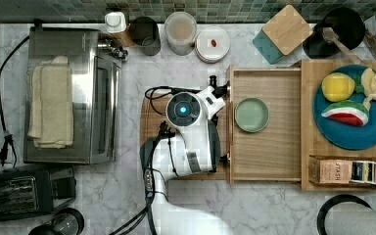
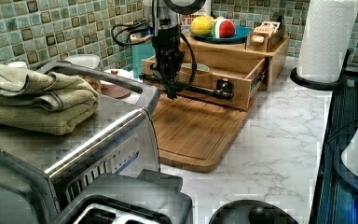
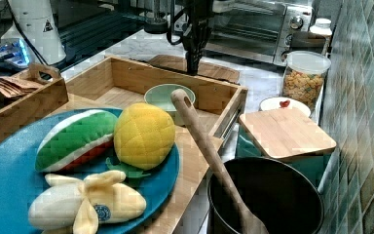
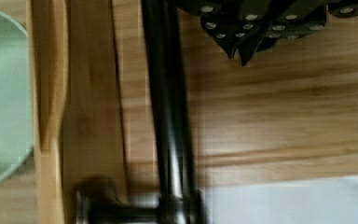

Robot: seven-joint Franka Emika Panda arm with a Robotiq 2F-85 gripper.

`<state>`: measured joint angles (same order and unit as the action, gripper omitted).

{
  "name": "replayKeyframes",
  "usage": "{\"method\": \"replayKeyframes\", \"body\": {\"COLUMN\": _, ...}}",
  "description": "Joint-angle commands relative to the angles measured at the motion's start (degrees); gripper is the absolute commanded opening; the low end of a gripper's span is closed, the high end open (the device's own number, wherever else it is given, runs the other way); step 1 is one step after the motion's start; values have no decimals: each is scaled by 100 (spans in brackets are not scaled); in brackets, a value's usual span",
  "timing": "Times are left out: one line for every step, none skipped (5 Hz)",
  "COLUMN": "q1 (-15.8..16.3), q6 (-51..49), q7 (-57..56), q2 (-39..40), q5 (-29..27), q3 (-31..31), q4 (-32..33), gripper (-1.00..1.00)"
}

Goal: Close the drawer.

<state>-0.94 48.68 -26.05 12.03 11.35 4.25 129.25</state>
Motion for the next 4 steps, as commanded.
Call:
{"method": "replayKeyframes", "body": {"q1": -695, "q6": -27, "q7": -1294, "q2": -356, "q5": -516, "q3": -250, "q4": 337, "gripper": -100}}
{"method": "replayKeyframes", "body": {"q1": -1040, "q6": -141, "q7": -2109, "q2": -225, "q5": -612, "q3": -493, "q4": -69, "gripper": -100}}
{"method": "replayKeyframes", "body": {"q1": -1367, "q6": -369, "q7": -2738, "q2": -22, "q5": -778, "q3": -671, "q4": -496, "gripper": -100}}
{"method": "replayKeyframes", "body": {"q1": -1564, "q6": -465, "q7": -2897, "q2": 4, "q5": -713, "q3": -991, "q4": -728, "gripper": -100}}
